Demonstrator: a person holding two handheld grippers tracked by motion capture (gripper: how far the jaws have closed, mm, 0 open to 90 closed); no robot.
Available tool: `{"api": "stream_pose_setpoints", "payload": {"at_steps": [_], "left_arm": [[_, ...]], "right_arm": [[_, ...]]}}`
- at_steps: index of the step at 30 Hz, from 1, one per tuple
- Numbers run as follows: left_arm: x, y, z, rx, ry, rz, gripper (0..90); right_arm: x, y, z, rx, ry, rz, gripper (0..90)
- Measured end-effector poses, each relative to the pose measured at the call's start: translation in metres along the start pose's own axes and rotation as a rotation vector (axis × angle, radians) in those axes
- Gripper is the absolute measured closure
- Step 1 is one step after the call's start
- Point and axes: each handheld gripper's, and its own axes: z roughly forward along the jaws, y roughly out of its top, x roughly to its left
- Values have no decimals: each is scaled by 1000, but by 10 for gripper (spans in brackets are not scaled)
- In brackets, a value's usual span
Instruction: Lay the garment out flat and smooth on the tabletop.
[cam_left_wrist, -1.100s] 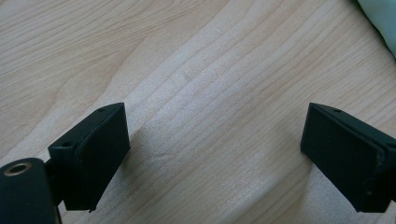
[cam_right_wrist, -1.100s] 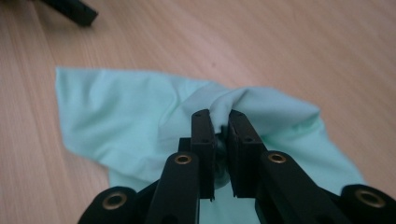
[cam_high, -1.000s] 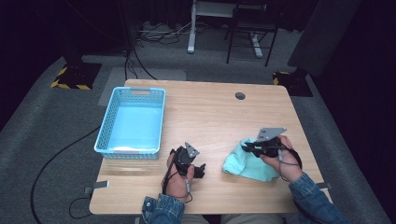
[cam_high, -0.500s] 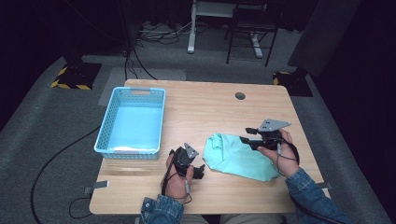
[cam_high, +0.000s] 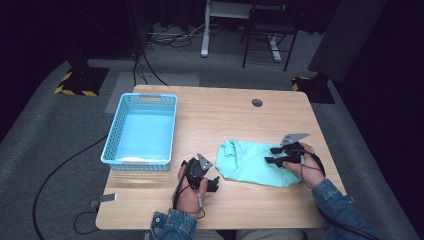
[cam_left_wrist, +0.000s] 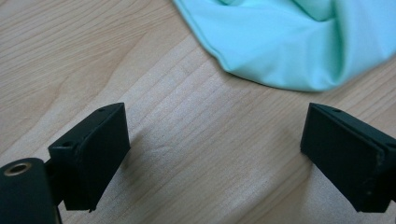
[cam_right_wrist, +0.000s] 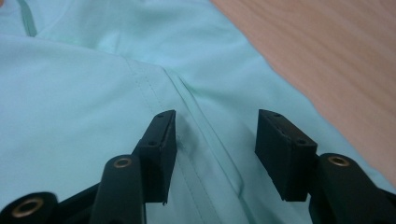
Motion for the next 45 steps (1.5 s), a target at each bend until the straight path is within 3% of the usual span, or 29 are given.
{"api": "stream_pose_setpoints", "payload": {"at_steps": [4,6,8,10,11,13,14,15,19,23,28,29,30,31,32,33,34,35,36,37,38,39,40,42,43,44,45], "left_arm": [[0,0,0,2,-2,0,79],[1,0,0,4,-3,4,80],[1,0,0,5,-5,3,80],[1,0,-1,5,-2,6,79],[0,0,0,2,-3,0,79],[0,0,-1,3,-1,0,79],[0,0,-1,4,0,1,79],[0,0,-1,3,-2,0,79],[0,0,0,2,-3,0,79],[1,0,0,4,-3,3,80],[1,0,-1,5,-2,5,80],[1,0,0,3,-2,4,80],[0,0,0,2,-3,0,80],[0,0,-1,3,-2,1,79],[0,0,-1,3,-2,2,79],[0,0,0,3,-3,0,80],[1,0,0,3,-3,4,79],[1,0,0,3,-3,2,80],[1,0,0,4,-3,2,80],[1,0,0,3,-2,4,80],[0,0,0,2,-3,0,80],[0,0,-1,3,-2,1,79],[0,0,-1,4,0,1,80],[0,0,-1,4,0,1,80],[0,0,0,3,-2,1,80],[1,0,0,2,-2,4,80],[1,0,0,4,-4,2,79]], "right_arm": [[-1,18,7,1,-42,-77,485],[4,22,7,-19,-24,-90,522],[9,21,10,21,-6,-104,571],[9,19,12,32,2,-93,580],[8,18,12,21,9,-63,598],[8,16,12,13,32,-27,699],[11,17,11,19,27,-36,799],[14,17,10,26,21,-44,821],[19,20,8,27,-8,-62,849],[25,24,-6,-8,-23,-83,876],[54,28,-41,-63,-21,-160,879],[75,26,-59,-78,18,-197,879],[75,26,-59,-78,18,-197,879],[102,19,-78,-49,116,-240,850],[102,19,-78,-49,116,-240,850],[115,15,-86,-27,182,-248,791],[126,11,-93,-25,216,-248,736],[135,5,-102,-60,176,-234,580],[135,5,-102,-60,176,-234,580],[127,2,-106,-59,96,-205,582],[127,2,-106,-59,96,-205,582],[119,1,-106,-68,55,-174,566],[102,-2,-102,-74,4,-123,552],[94,-3,-98,-81,-12,-94,537],[80,-6,-89,-82,-43,-59,531],[80,-6,-89,-82,-43,-59,530],[68,-10,-79,-80,-56,-28,517]]}}
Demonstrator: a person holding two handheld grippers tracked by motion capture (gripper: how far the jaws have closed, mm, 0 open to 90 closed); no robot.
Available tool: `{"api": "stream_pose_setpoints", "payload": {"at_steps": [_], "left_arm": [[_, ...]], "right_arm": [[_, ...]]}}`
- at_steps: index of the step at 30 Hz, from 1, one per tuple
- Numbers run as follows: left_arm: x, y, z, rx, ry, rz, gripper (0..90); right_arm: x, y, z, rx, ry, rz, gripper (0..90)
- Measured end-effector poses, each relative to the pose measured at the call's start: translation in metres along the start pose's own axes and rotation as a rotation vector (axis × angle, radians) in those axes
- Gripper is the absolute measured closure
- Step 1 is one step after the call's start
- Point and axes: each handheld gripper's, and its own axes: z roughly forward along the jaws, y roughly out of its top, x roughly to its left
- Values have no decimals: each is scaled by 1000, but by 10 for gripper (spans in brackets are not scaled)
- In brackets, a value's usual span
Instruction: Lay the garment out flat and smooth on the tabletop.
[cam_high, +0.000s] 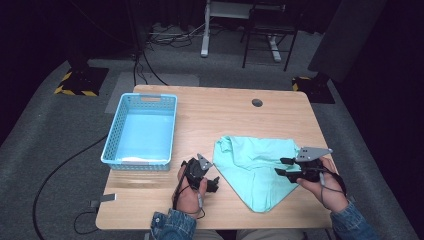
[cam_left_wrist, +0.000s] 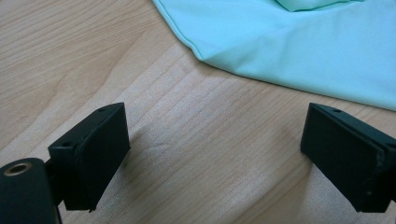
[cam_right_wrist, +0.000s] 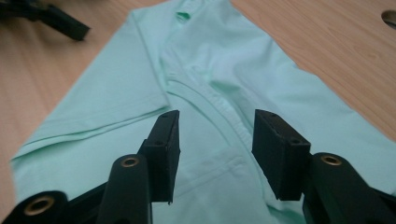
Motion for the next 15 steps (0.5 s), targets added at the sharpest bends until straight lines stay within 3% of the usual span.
{"api": "stream_pose_setpoints", "payload": {"at_steps": [1,4,7,12,15], "left_arm": [[0,0,0,0,0,0,79],[0,0,0,0,0,0,79],[0,0,0,-2,2,3,79],[-1,0,0,-2,2,0,79],[0,0,1,4,4,-16,69]], "right_arm": [[0,0,0,0,0,0,517],[-23,-10,22,21,-40,55,485],[-32,-14,34,31,-44,73,481],[-43,-18,61,84,-42,66,464],[-49,-19,66,52,-37,95,447]]}}
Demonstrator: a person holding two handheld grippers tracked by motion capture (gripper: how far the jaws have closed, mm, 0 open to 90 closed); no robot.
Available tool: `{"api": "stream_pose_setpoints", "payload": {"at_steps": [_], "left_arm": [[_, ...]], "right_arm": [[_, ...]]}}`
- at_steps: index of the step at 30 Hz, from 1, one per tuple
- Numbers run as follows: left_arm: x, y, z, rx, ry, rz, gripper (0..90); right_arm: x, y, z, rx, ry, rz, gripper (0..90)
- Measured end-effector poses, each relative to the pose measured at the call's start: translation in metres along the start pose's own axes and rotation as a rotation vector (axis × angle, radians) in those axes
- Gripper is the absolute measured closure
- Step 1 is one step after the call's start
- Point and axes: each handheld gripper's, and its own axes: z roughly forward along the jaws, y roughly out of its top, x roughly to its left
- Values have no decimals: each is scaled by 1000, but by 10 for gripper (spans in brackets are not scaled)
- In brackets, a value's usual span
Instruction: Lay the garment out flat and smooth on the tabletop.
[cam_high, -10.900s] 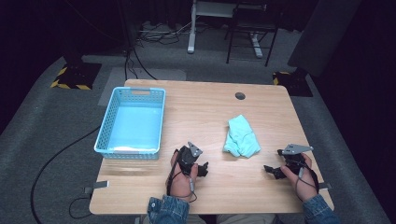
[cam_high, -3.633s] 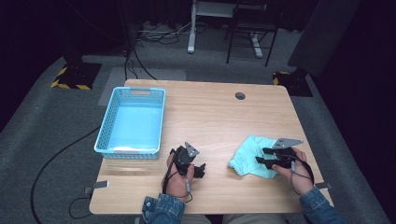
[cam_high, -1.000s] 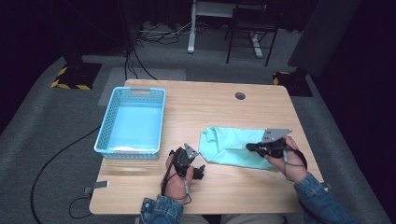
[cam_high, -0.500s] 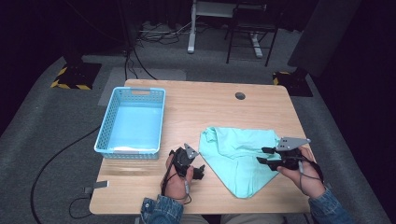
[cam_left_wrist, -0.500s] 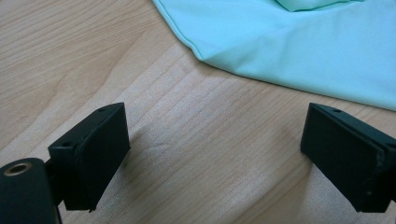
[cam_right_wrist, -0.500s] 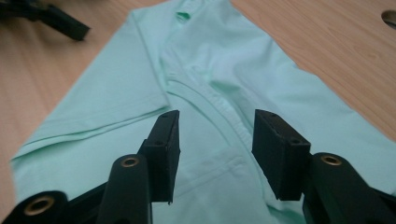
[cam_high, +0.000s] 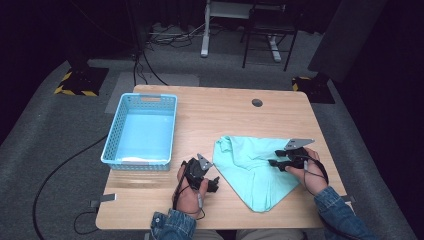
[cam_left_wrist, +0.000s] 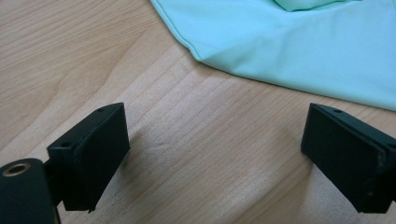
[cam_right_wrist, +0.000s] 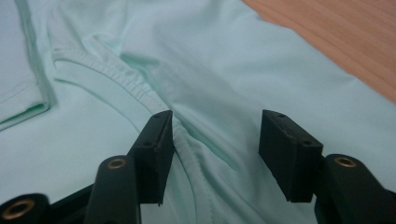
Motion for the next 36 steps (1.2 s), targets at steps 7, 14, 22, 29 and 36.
{"api": "stream_pose_setpoints", "payload": {"at_steps": [7,14,22,29,36], "left_arm": [[1,2,2,4,29,-30,58],[-1,4,-3,-45,51,-47,198],[-9,18,-6,-101,42,-29,202],[-13,24,1,-97,33,-7,207],[-18,28,0,-104,28,14,207]], "right_arm": [[-8,7,2,-51,-42,17,451],[6,5,-25,-63,-29,-4,522],[24,2,-22,-31,16,-44,582],[22,-5,-8,-6,-11,-29,758],[26,-7,-28,1,-22,-36,860]]}}
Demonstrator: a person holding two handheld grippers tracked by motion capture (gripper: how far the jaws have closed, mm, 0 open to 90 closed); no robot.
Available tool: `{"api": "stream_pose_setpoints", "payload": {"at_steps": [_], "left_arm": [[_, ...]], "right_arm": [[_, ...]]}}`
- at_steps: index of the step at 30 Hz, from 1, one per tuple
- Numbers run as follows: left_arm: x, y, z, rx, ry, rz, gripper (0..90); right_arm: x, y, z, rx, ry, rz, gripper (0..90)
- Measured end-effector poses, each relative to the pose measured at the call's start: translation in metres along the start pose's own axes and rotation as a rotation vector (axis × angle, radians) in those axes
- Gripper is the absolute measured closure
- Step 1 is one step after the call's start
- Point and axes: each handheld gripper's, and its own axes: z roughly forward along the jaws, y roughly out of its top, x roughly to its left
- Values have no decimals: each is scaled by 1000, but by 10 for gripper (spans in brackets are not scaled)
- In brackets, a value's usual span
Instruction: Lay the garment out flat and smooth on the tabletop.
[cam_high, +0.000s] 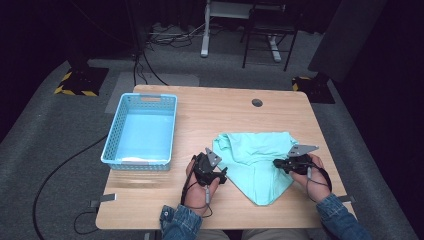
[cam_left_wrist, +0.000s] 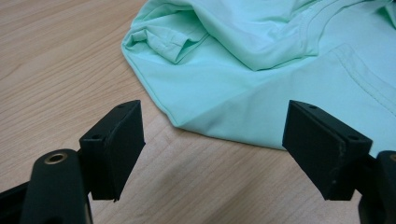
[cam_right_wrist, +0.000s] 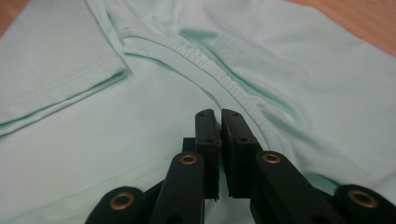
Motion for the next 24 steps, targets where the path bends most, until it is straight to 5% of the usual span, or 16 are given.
{"api": "stream_pose_setpoints", "payload": {"at_steps": [5,10,12,13,15,19,24], "left_arm": [[-4,3,2,-1,-9,10,207],[-7,6,5,3,-20,34,207],[-9,7,7,6,-25,37,207],[-10,7,7,7,-27,37,207],[-13,8,8,7,-27,43,206],[-17,9,7,6,-35,49,199],[-18,10,7,8,-24,54,189]], "right_arm": [[2,-7,-26,-35,-23,9,859],[15,-36,-80,-50,-61,49,848],[25,-55,-108,-15,-76,96,687],[25,-55,-108,-15,-76,96,687],[26,-60,-120,-61,-126,134,588],[12,-58,-116,-99,-157,146,542],[-6,-53,-86,-89,-137,142,502]]}}
